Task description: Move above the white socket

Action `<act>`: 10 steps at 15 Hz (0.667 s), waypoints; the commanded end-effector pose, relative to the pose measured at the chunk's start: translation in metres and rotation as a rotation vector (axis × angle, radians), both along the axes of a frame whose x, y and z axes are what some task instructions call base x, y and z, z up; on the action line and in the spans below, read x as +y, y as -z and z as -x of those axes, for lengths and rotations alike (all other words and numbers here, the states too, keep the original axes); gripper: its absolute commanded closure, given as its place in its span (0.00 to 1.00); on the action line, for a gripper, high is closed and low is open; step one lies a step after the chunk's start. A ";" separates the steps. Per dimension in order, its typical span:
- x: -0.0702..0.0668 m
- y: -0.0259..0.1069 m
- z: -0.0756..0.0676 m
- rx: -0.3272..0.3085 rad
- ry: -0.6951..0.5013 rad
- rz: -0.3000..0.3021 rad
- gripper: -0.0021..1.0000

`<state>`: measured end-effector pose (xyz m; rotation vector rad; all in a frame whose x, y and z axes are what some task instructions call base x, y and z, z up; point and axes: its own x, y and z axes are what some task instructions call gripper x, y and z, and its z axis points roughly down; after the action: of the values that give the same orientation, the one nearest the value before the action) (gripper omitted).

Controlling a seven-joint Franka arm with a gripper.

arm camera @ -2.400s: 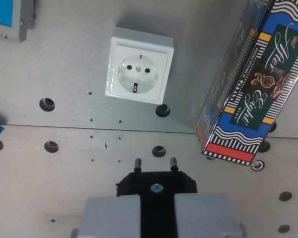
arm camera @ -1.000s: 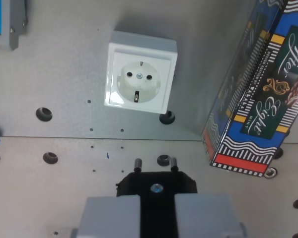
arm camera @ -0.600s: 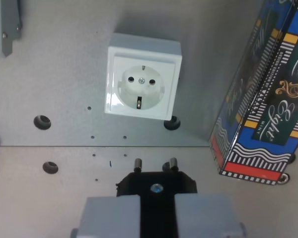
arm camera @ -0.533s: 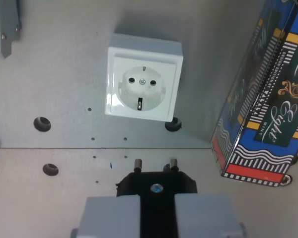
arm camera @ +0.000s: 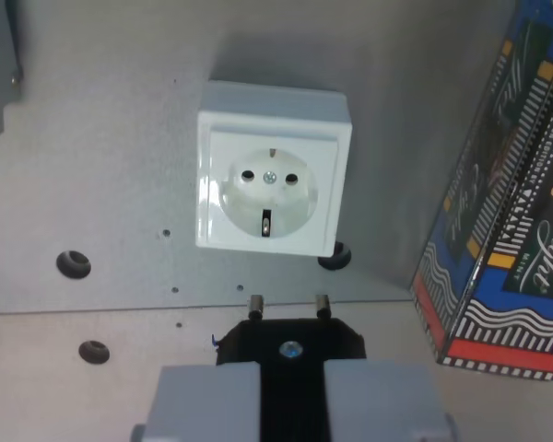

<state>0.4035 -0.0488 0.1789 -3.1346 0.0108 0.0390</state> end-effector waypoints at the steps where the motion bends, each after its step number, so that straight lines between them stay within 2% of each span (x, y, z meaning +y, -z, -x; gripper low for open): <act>1: 0.005 0.016 0.003 -0.104 0.082 -0.006 1.00; 10: 0.008 0.046 0.006 -0.107 0.113 -0.012 1.00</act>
<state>0.4011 -0.0450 0.1402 -3.1310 0.0859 0.0396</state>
